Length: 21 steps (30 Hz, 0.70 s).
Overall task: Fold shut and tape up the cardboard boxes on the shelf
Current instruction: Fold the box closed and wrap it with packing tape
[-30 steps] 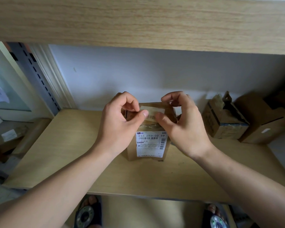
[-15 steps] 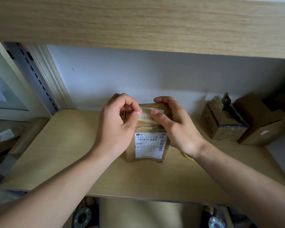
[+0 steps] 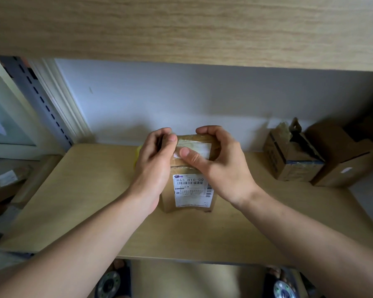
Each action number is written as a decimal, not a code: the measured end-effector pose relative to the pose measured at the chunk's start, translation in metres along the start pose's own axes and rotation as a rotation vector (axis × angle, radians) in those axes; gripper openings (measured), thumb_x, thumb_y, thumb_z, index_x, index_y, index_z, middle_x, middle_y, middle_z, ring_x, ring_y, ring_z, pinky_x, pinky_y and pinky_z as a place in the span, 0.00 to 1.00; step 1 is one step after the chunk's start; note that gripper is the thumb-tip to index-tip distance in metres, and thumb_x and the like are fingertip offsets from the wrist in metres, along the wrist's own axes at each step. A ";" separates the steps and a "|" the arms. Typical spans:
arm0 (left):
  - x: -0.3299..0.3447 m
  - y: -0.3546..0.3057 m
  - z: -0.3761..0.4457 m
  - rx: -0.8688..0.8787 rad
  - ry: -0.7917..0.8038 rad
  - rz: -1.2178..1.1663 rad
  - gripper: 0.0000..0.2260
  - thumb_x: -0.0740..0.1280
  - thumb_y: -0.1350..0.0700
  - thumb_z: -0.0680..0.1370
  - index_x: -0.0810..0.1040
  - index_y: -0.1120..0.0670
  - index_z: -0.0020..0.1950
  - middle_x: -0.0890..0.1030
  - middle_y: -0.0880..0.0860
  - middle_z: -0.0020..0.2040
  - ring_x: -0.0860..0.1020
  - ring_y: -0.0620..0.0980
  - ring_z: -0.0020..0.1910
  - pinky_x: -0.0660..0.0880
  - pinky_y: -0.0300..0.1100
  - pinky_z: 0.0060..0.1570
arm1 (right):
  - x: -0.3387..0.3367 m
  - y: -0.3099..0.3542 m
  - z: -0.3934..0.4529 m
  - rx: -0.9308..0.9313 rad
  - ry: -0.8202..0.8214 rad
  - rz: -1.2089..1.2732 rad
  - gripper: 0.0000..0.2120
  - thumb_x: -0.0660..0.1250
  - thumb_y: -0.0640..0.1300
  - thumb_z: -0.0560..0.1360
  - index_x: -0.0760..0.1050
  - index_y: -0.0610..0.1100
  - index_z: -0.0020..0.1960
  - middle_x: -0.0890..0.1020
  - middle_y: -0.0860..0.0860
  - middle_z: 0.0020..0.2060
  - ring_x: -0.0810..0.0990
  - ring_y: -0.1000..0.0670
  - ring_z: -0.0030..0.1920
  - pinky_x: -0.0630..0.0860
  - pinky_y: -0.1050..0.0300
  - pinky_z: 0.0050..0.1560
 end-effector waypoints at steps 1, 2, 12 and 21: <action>0.001 -0.001 0.000 0.012 0.014 0.008 0.04 0.66 0.55 0.83 0.80 0.47 0.55 0.82 0.41 0.53 0.79 0.34 0.50 0.70 0.27 0.49 | 0.001 -0.001 0.000 -0.007 0.017 -0.001 0.31 0.74 0.68 0.64 0.75 0.56 0.63 0.82 0.51 0.57 0.82 0.50 0.57 0.79 0.46 0.61; 0.001 -0.001 0.001 0.019 0.030 0.014 0.05 0.65 0.56 0.84 0.80 0.47 0.54 0.81 0.40 0.52 0.78 0.34 0.51 0.70 0.26 0.49 | 0.001 -0.001 -0.001 -0.011 0.033 0.005 0.30 0.73 0.67 0.66 0.74 0.56 0.63 0.81 0.51 0.58 0.82 0.49 0.58 0.79 0.46 0.62; 0.004 -0.002 0.002 0.031 0.087 0.037 0.06 0.64 0.56 0.85 0.79 0.48 0.54 0.81 0.44 0.53 0.78 0.39 0.53 0.73 0.34 0.56 | -0.004 -0.001 -0.001 0.000 0.227 -0.021 0.28 0.66 0.64 0.74 0.72 0.56 0.71 0.75 0.55 0.65 0.78 0.55 0.64 0.76 0.48 0.67; 0.003 -0.006 0.004 0.098 0.091 0.090 0.10 0.64 0.46 0.74 0.79 0.46 0.52 0.81 0.42 0.51 0.78 0.41 0.53 0.73 0.39 0.56 | -0.005 0.018 0.003 -0.162 0.329 -0.370 0.41 0.73 0.69 0.66 0.69 0.54 0.74 0.74 0.57 0.63 0.75 0.59 0.63 0.72 0.63 0.67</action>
Point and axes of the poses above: each hand's wrist, its own z-axis towards the middle knuckle, its own x-axis out of the palm, y = z × x, the point moved 10 cm from there along z, towards the middle knuckle
